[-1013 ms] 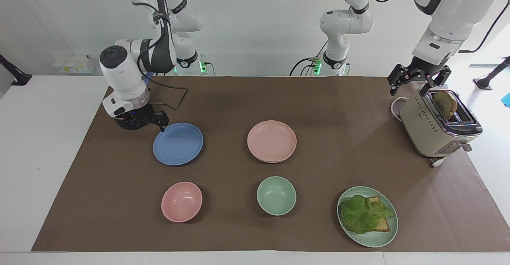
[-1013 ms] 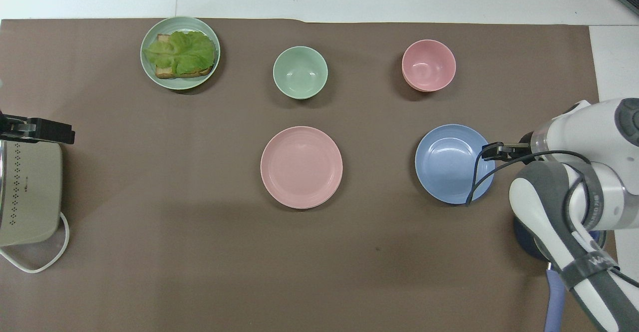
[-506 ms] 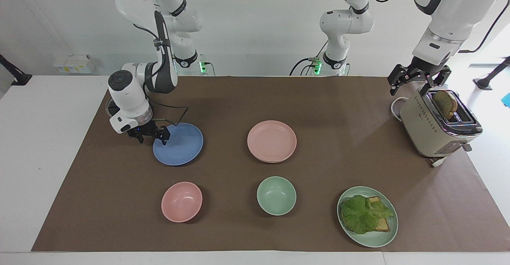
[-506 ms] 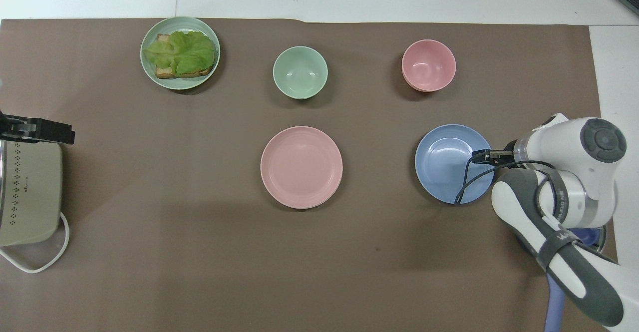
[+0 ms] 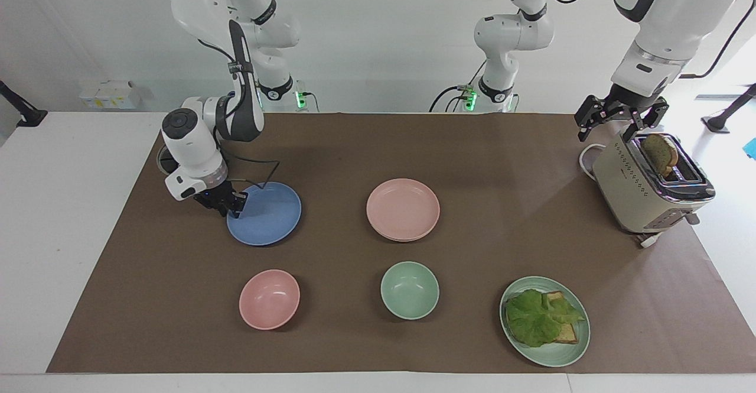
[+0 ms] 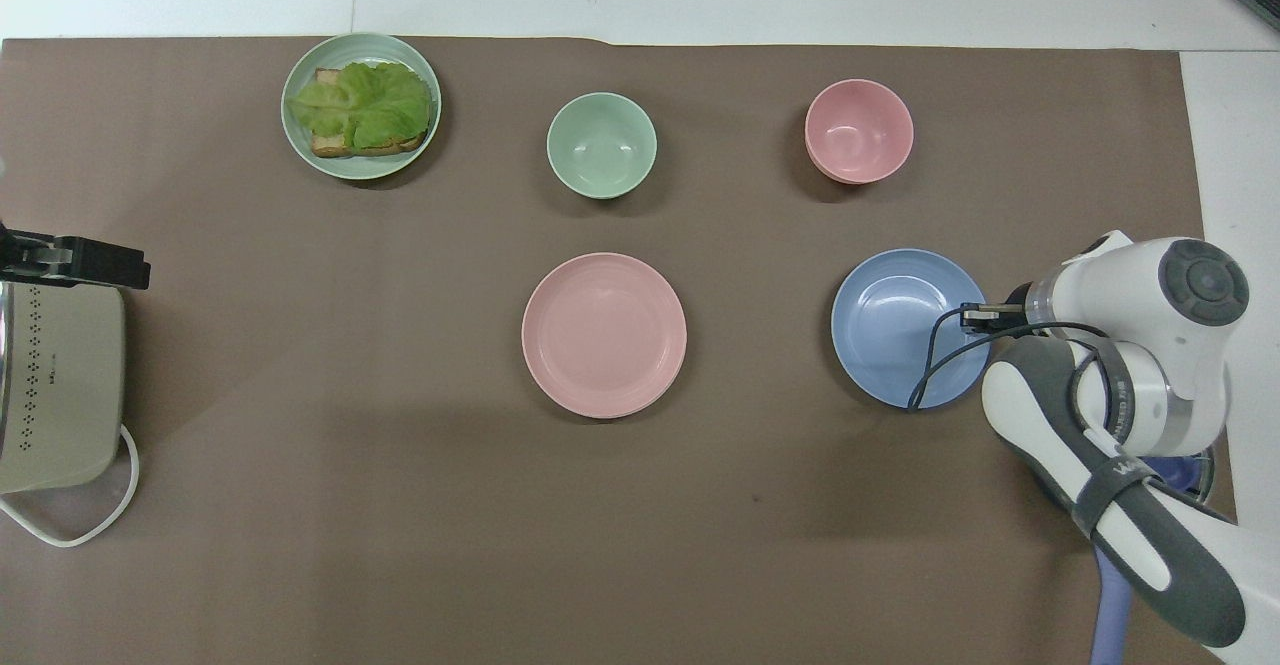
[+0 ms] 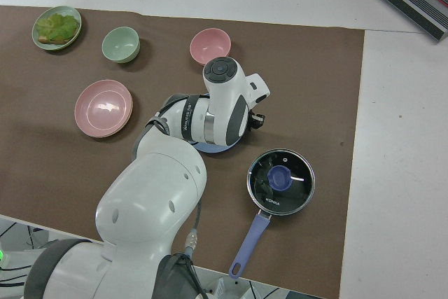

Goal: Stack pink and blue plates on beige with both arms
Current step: 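Reach the right gripper to the blue plate rim and grasp it, then carry the blue plate with the right gripper onto the pink plate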

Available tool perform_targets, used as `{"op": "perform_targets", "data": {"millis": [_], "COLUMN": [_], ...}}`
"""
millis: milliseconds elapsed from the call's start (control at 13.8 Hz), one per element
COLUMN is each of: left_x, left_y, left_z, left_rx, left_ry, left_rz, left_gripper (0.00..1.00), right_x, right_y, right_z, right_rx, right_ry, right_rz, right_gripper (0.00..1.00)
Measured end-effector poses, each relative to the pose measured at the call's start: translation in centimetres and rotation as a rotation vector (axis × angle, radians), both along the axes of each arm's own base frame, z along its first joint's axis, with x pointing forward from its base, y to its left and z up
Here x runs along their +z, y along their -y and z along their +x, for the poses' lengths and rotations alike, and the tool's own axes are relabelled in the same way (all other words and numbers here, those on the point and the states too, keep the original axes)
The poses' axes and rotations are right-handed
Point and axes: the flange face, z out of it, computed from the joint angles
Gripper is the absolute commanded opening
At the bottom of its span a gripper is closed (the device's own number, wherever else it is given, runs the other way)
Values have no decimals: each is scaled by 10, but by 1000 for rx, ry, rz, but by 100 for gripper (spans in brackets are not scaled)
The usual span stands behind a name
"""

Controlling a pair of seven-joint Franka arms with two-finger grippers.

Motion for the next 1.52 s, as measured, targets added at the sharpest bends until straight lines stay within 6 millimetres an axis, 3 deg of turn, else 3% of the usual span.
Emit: {"op": "perform_targets", "data": {"millis": [434,723,1013,1302,1519], "left_x": [0,0,0,0,0], "left_y": [0,0,0,0,0], "left_z": [0,0,0,0,0], "left_rx": [0,0,0,0,0], "left_ry": [0,-1,-1,-1,-1], "left_rz": [0,0,0,0,0], "left_gripper": [100,100,100,100,100], "right_x": [19,57,97,108,117], "right_y": [-1,-23,-85,-177,-233], "right_z": [1,0,-1,-12,-21], "right_rx": [-7,-12,10,37,21], "right_ry": [32,53,63,77,80], "right_rz": [7,51,69,102,169], "right_gripper": [0,0,0,0,0]}}
